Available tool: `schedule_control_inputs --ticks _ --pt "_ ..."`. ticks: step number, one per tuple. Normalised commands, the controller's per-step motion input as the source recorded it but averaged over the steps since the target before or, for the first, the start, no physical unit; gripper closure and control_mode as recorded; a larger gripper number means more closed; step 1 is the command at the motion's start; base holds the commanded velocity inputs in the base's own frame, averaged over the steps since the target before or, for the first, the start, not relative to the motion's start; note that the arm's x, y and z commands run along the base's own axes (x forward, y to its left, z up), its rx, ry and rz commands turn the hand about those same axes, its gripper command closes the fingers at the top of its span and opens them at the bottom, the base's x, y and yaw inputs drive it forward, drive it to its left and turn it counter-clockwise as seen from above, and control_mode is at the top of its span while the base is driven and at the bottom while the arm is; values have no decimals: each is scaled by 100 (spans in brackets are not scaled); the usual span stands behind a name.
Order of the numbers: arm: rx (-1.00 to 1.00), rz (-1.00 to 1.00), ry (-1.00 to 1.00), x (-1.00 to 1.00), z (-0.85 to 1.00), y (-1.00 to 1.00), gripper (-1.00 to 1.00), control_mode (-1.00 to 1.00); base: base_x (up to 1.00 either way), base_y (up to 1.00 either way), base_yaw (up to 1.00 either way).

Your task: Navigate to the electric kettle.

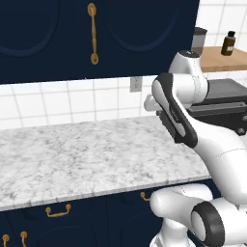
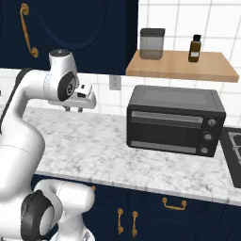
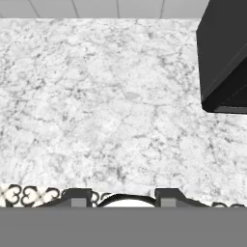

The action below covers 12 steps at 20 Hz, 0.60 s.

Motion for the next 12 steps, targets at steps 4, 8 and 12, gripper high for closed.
schedule_control_inputs --ticks 4,8,12 --pt "0 0 6 -40 -9 -2 -100 -100 0 0 0" --pt "1 0 3 -90 -16 -3 -100 -100 0 0 0" --pt "3 0 -23 -96 -6 0 -100 -100 0 0 0"
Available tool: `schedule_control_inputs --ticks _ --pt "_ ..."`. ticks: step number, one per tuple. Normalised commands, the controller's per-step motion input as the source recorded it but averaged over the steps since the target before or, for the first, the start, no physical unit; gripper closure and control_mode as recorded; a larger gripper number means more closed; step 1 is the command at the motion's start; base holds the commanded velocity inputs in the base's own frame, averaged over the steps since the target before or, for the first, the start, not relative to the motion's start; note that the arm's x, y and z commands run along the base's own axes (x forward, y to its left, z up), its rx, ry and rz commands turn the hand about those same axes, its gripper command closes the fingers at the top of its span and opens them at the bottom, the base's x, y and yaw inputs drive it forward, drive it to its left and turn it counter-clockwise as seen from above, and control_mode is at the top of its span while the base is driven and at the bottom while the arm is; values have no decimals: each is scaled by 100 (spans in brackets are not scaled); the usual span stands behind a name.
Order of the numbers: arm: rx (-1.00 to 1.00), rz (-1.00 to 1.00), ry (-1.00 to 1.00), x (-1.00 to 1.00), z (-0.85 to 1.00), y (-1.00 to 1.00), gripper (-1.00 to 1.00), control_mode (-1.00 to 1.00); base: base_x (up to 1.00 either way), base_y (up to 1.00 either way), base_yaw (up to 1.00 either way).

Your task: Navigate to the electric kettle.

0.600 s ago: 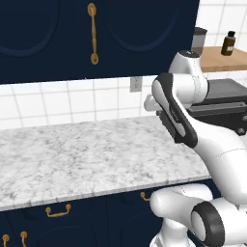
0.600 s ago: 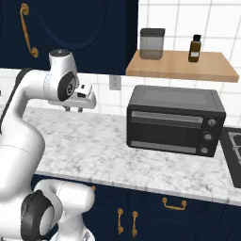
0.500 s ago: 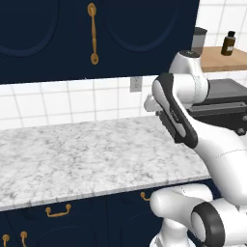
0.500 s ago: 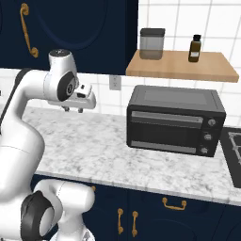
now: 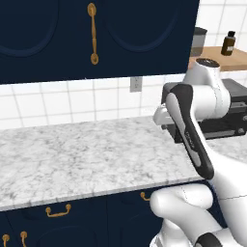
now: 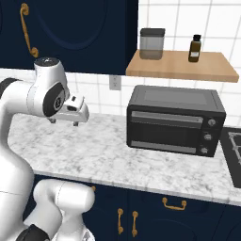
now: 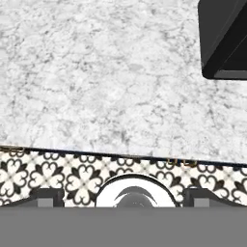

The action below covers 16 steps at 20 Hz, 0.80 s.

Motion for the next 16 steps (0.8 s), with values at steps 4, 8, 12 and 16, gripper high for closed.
schedule_control_inputs --ticks 4,8,12,16 --pt "1 0 -11 -44 -10 0 -100 -100 0 0 0" --pt "0 0 0 -7 0 0 -100 100 -3 0 0" --pt "0 0 0 0 0 0 -100 100 -79 -1 -1" --pt "0 0 0 0 0 0 -100 100 -94 0 -7"
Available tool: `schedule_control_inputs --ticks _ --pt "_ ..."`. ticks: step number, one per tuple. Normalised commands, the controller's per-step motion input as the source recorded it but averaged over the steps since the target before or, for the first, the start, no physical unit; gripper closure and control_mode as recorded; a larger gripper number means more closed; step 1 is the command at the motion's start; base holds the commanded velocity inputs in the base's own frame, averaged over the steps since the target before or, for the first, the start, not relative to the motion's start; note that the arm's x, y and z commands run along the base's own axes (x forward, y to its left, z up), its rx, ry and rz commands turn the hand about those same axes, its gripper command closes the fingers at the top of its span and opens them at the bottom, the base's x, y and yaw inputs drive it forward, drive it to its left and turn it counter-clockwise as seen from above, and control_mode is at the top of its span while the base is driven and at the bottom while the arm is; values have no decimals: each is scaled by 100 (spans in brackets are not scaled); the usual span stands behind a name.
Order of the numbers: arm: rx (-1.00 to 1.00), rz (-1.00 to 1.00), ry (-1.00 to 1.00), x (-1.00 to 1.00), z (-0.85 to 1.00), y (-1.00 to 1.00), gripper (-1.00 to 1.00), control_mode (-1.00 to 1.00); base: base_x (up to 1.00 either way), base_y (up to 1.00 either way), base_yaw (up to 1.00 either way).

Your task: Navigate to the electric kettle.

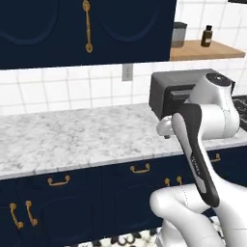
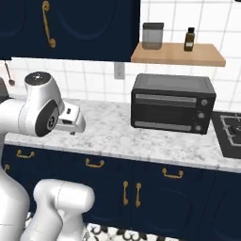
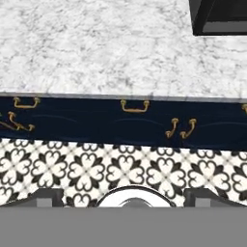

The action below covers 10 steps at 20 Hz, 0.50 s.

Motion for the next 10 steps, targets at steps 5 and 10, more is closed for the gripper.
schedule_control_inputs --ticks 5,10 --pt "0 0 0 0 0 0 -100 100 -32 -12 -62" --pt "0 0 0 0 0 0 -100 100 0 -6 -95"
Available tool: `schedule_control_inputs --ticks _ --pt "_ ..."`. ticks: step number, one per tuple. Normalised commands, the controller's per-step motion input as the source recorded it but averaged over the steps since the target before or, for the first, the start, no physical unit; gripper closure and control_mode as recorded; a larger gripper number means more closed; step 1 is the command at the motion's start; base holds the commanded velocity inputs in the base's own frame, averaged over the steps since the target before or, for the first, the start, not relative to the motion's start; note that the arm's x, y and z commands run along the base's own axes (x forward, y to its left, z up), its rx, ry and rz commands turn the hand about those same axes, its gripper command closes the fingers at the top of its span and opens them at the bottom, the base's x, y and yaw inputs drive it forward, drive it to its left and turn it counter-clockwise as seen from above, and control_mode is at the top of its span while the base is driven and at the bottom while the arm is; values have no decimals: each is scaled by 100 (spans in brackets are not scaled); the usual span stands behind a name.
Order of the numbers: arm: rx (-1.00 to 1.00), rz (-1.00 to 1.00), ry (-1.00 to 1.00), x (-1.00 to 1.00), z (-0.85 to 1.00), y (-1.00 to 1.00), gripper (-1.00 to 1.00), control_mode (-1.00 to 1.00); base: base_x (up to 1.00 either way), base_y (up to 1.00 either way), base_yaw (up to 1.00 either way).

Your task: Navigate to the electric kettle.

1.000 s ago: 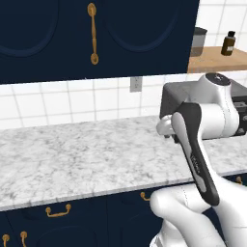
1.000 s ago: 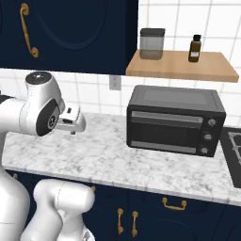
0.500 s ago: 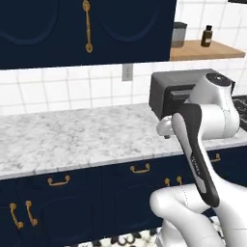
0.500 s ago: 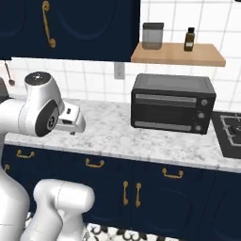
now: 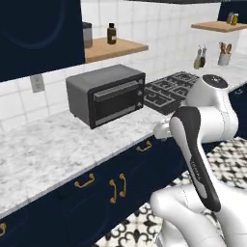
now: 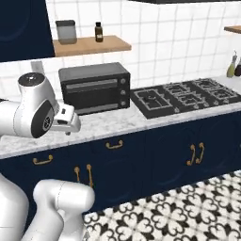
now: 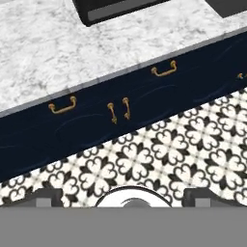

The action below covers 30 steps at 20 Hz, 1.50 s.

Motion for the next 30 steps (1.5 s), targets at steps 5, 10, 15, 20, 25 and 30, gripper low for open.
schedule_control_inputs --ticks 5,10,15,20,25,30 --pt "0 0 0 0 0 0 -100 100 0 -10 -94" --pt "0 0 0 0 0 0 -100 100 1 -3 -95" --pt "0 0 0 0 0 0 -100 100 0 0 -100" --pt "0 0 0 0 0 0 -100 100 5 0 -97" --pt "0 0 0 0 0 0 -100 100 5 0 -96" --pt "0 0 0 0 0 0 -100 100 2 0 -98"
